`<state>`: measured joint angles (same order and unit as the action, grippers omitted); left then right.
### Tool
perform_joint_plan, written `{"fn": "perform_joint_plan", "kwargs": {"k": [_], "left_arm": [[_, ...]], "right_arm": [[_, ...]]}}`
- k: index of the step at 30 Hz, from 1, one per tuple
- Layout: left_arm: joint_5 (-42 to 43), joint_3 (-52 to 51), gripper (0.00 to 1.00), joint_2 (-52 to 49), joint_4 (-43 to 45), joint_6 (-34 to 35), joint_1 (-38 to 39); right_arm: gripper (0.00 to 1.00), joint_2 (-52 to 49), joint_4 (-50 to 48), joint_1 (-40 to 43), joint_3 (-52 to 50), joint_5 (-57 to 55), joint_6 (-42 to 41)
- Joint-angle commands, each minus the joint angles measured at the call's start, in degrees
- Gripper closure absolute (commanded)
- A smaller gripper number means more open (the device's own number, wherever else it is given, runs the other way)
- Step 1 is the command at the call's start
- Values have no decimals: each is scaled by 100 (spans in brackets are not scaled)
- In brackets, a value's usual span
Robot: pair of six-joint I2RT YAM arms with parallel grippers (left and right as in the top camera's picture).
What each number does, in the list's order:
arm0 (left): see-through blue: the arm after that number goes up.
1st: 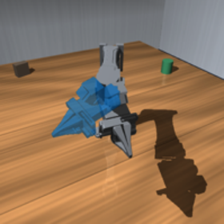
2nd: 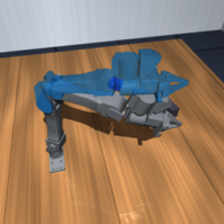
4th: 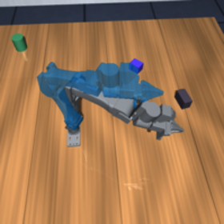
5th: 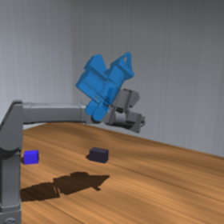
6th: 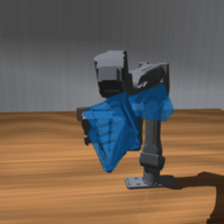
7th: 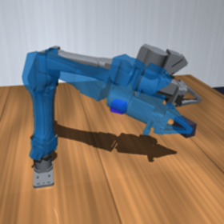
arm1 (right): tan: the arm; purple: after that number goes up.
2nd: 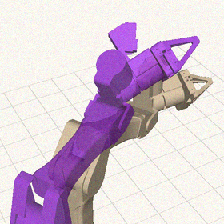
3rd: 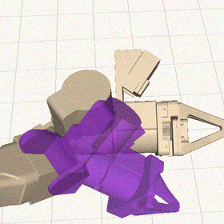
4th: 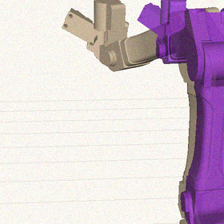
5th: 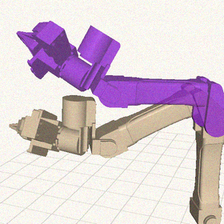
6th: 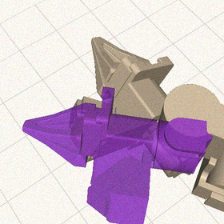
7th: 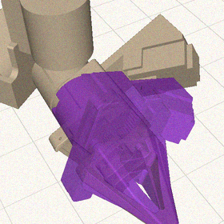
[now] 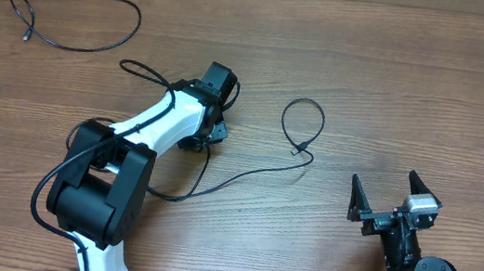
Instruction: Untangle cables
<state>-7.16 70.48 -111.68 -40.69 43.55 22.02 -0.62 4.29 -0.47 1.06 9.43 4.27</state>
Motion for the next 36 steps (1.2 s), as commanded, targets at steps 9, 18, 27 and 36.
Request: {"fn": "perform_joint_plan", "kwargs": {"k": [9, 18, 27, 36], "left_arm": [[-70, 415, 96, 160, -570, -378, -26], [149, 1812, 96, 1410, -1554, -376, -26], [1038, 2354, 96, 3359, -964, -372, -26], [616, 2354, 96, 4739, -455, -374, -28]], "right_arm": [[0, 46, -24, -17, -59, -39, 11], [0, 46, -26, -17, -59, -39, 11], [0, 46, -26, -17, -59, -39, 11], [0, 46, -26, -17, -59, -39, 11]]}}
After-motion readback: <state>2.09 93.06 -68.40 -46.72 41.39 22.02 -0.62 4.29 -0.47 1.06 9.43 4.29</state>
